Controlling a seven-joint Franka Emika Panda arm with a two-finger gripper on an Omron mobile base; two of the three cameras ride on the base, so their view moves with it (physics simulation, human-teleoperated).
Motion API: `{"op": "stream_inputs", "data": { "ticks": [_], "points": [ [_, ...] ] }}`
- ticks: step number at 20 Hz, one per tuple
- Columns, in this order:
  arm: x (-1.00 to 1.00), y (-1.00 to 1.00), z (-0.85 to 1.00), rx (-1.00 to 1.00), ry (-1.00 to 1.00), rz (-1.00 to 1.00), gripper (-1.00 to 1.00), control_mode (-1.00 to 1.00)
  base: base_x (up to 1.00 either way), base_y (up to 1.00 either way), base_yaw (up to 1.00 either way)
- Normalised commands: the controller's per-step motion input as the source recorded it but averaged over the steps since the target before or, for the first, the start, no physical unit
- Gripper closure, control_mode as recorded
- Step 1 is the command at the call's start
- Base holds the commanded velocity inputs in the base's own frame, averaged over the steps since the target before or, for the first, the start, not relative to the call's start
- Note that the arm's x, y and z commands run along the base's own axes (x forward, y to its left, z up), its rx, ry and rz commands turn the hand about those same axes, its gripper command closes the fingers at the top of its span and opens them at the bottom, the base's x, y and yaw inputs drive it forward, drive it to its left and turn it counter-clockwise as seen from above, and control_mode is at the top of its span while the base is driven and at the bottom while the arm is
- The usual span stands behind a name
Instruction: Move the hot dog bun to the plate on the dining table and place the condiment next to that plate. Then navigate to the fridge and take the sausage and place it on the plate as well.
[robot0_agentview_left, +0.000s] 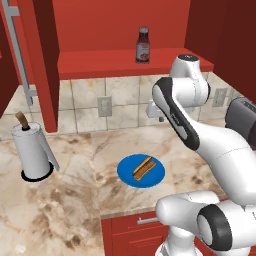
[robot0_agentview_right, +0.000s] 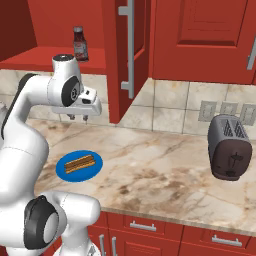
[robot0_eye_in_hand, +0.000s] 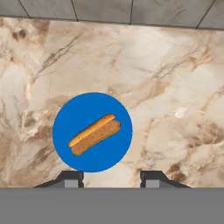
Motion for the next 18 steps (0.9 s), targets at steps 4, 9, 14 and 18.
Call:
{"op": "stream_inputs", "data": {
  "ticks": [4, 9, 14, 18],
  "points": [
    [-0.06, 0.04, -0.24, -0.03, -0.10, -0.02, -1.00, -1.00, 0.00, 0.00, 0.00],
    [0.00, 0.39, -0.58, 0.00, -0.14, -0.16, -1.00, -1.00, 0.00, 0.00, 0.00],
    [0.00, 0.17, -0.58, 0.00, -0.02, -0.27, -1.00, -1.00, 0.00, 0.00, 0.00],
    [0.09, 0.06, -0.56, 0.01, 0.00, -0.30, -1.00, -1.00, 0.00, 0.00, 0.00]
  ]
}}
